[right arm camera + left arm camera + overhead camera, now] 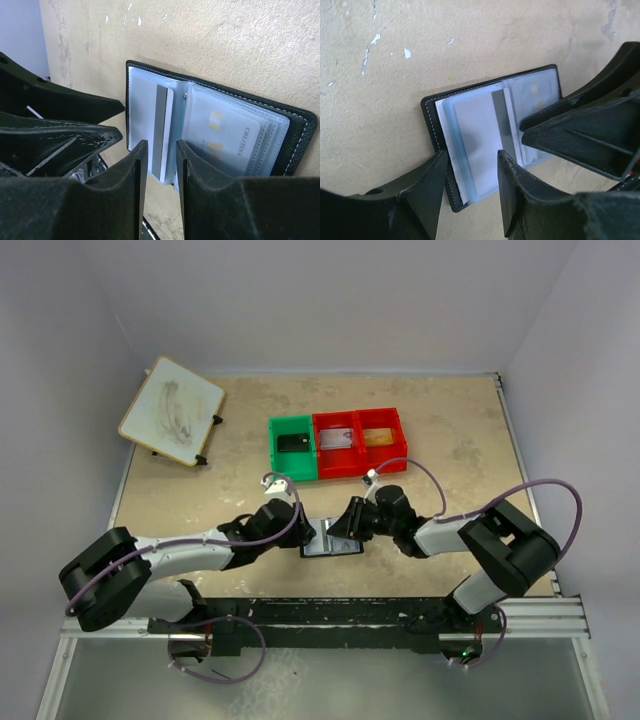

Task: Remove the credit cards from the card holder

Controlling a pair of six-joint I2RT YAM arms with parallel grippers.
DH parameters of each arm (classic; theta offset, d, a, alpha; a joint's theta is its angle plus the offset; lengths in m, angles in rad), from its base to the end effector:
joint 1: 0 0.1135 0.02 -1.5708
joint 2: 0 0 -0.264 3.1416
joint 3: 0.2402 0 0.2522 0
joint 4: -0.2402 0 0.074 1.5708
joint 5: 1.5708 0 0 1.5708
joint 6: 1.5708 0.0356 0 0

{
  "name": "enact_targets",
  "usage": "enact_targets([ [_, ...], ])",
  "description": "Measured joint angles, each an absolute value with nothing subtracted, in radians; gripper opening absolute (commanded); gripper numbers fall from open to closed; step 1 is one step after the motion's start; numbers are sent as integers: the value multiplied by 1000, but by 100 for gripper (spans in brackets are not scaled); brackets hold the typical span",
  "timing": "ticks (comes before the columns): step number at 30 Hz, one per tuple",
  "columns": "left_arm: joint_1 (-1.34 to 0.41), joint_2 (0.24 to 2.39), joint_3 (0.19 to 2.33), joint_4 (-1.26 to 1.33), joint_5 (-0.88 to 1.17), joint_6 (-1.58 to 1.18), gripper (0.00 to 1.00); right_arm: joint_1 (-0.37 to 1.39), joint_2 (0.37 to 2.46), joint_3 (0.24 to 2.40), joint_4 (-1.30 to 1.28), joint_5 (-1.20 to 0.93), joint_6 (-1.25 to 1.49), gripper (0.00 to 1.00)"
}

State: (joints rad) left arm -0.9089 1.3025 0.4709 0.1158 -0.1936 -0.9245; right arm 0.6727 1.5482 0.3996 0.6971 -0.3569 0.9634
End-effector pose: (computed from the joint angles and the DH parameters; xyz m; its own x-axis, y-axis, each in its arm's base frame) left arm 0.1539 -0.1864 0.1560 -0.7896 -0.2612 -0.5552 0.0905 0.8454 -0.5264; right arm 0.2001 0.1753 0.1317 -0.8761 0.2858 -0.3884 -0.1933 0.5297 0.8259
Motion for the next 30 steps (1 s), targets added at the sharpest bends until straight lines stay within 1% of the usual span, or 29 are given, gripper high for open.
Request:
enact_targets([
  [3,-909,1282,471,136,-194,-924,41,673,1554,400,703,-357,966,31],
  [7,-909,1268,484,149,-193,-916,36,674,1575,408,711,-357,966,30],
  [17,-909,1331,493,179,-183,-906,27,674,1615,417,747,-358,971,23],
  [19,-909,1340,491,183,-178,-907,25,674,1615,416,748,-358,974,19],
  [21,-909,1350,488,193,-171,-907,24,674,1615,416,756,-360,978,10],
  [24,-909,1362,480,194,-167,-907,21,674,1619,410,777,-375,991,6],
  [26,-909,1367,478,182,-170,-909,21,674,1627,407,788,-385,998,7],
  [30,-909,1367,478,167,-184,-916,21,674,1631,403,793,-393,1006,14],
])
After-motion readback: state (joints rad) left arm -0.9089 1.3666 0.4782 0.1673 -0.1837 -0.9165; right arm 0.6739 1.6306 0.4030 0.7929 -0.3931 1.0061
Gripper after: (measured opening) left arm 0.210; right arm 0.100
